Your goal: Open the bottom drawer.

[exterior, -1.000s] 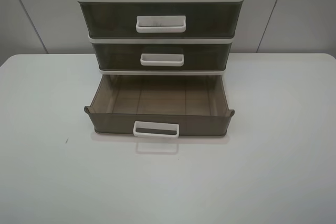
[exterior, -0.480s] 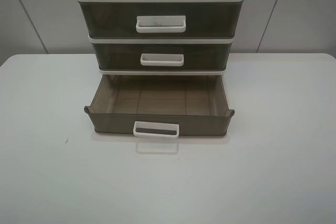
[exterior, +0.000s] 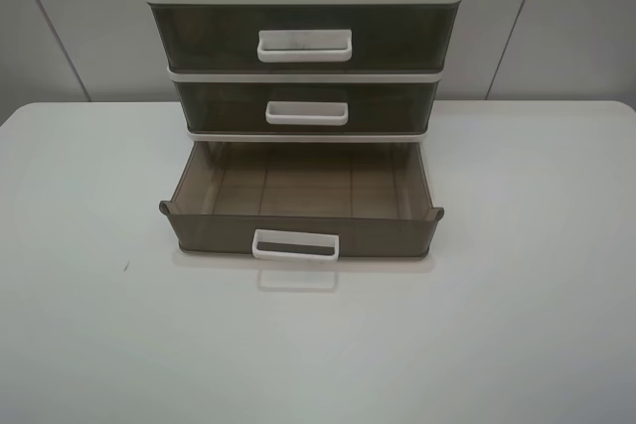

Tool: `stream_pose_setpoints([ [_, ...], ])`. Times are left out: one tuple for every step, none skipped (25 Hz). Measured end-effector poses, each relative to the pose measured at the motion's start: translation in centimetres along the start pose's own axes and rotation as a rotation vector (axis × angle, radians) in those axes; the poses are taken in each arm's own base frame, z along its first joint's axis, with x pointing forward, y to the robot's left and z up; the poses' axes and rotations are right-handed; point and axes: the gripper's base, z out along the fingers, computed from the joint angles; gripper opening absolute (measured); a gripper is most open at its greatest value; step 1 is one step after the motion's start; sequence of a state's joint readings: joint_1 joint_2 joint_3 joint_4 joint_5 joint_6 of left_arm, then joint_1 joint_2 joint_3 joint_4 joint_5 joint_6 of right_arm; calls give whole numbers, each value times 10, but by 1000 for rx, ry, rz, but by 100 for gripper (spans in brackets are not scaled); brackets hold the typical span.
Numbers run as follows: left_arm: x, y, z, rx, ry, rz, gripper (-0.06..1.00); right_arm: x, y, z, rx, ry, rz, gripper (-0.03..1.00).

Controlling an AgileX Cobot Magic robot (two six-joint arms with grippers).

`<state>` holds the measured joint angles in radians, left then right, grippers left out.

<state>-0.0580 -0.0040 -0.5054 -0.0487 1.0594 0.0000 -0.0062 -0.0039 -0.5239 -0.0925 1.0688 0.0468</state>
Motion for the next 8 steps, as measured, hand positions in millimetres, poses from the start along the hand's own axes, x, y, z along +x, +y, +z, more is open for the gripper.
stream_pose_setpoints([
  [0,0,0,0,0,0,74,0,0,0,0,0,0,77],
  [0,0,0,0,0,0,74,0,0,0,0,0,0,77],
  [0,0,0,0,0,0,74,0,0,0,0,0,0,77],
  [0,0,0,0,0,0,74,0,0,0,0,0,0,77],
  [0,0,0,0,0,0,74,0,0,0,0,0,0,77],
  [0,0,0,0,0,0,74,0,0,0,0,0,0,77],
  [0,0,0,0,0,0,74,0,0,0,0,0,0,77],
  [0,0,0,0,0,0,74,0,0,0,0,0,0,77],
])
